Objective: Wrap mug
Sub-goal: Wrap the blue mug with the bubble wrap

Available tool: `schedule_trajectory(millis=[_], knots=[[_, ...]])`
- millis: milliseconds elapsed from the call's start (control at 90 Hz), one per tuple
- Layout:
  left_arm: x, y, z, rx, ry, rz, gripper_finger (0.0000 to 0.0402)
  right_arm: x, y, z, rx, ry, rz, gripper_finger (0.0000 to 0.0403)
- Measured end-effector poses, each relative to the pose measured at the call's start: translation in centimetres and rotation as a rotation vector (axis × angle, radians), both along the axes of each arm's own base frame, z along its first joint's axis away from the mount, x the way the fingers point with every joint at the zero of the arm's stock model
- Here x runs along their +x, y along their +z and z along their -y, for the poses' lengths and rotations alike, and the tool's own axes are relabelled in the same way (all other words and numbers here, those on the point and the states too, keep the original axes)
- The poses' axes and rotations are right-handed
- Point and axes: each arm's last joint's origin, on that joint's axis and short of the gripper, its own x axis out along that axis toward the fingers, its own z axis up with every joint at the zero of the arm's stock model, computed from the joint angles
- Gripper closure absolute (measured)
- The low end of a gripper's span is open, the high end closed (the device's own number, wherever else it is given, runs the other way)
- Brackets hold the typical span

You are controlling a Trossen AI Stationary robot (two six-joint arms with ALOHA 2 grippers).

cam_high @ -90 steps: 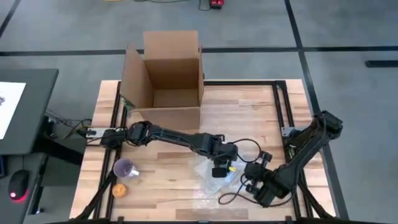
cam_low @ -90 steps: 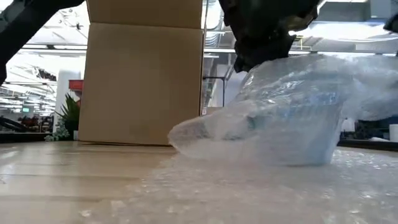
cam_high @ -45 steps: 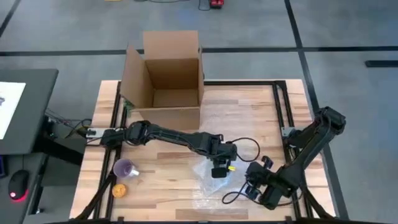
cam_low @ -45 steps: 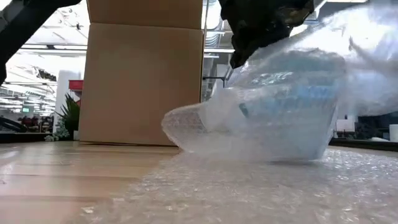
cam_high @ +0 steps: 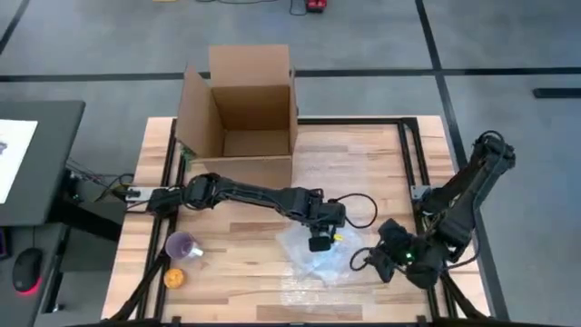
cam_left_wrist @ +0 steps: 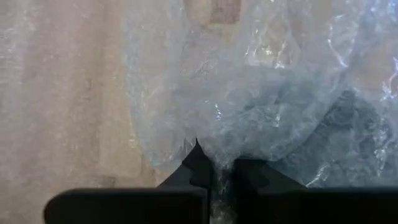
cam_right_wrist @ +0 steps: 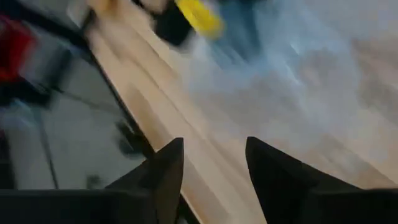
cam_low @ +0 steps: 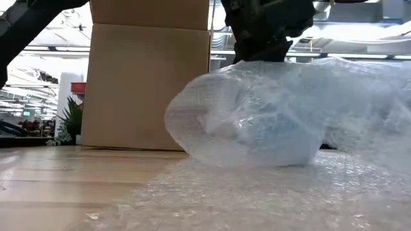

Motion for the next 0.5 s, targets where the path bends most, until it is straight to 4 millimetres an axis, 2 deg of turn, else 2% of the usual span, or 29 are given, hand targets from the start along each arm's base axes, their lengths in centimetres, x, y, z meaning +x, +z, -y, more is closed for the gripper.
schedule_trajectory(millis=[122,267,500], knots=[[0.0,0.0,-0.1,-0.023,0.014,-0.003,0.0400,0.2,-2.8,0.3,-0.082,-0.107,0.005,0.0266],[-0.1,0.6,0.3,-0.100,-0.020,-0.008,0.0400,-0.2,-6.6,1.2,-0.043,-0.264,0.035,0.0275],[0.4,3.4,2.1,-0.176,-0.143,0.113,0.0400,-0.3,-10.3,1.5,0.044,-0.255,0.124,0.0275]])
